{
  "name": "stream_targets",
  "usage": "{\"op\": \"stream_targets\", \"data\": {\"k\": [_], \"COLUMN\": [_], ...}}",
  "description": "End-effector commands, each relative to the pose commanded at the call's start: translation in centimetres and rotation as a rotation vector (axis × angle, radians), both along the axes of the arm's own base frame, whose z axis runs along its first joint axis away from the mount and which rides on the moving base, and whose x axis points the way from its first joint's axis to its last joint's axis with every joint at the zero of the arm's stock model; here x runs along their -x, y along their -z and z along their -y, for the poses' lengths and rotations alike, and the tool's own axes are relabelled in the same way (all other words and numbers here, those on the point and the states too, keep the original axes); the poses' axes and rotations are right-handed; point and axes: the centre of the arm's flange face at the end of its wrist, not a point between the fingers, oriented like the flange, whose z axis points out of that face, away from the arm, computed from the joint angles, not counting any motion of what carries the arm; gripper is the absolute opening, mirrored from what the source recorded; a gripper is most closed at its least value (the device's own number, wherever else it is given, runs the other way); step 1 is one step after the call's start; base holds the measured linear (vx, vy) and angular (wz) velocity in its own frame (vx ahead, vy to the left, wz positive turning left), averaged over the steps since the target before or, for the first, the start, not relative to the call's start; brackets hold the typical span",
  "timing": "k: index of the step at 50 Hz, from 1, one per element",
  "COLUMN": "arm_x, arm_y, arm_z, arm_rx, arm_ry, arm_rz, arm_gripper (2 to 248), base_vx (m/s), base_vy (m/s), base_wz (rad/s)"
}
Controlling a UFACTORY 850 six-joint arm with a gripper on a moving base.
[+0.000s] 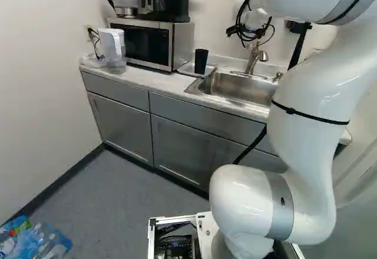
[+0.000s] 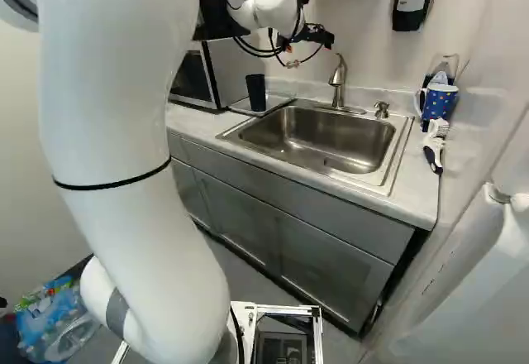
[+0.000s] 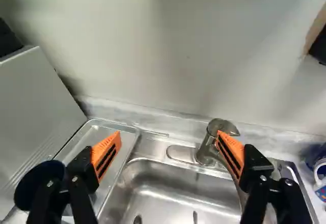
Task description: Rinse the cup and place it in the tray
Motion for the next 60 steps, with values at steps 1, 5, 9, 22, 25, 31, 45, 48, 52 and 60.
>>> {"op": "stream_targets", "data": {"k": [1,5,9,22,25,31,45,48,52,60], "arm_x": [0.2,1.1,2.0,5.0,5.7,7.2,10.6,11.3,12.3,14.3], "arm_y": [0.0,0.2,0.3,0.9,1.0,1.3,2.0,2.2,2.4,2.8], "arm_z": [-0.1,-0.4,-0.6,-1.5,-1.6,-2.0,-3.0,-3.2,-3.4,-3.6], "arm_rx": [-0.001,-0.008,-0.015,-0.041,-0.047,-0.059,-0.087,-0.093,-0.101,-0.118], "arm_ry": [0.000,0.001,0.003,0.011,0.012,0.016,0.025,0.027,0.031,0.043], "arm_rz": [-0.005,-0.026,-0.051,-0.135,-0.155,-0.194,-0.283,-0.302,-0.327,-0.377], "arm_gripper": [247,247,247,247,247,247,247,247,247,247], "base_vx": [0.000,0.000,0.000,0.000,0.000,0.000,0.000,0.000,0.000,0.000], "base_vy": [0.000,0.000,0.000,0.000,0.000,0.000,0.000,0.000,0.000,0.000], "base_wz": [0.000,0.000,0.000,0.000,0.000,0.000,0.000,0.000,0.000,0.000]}}
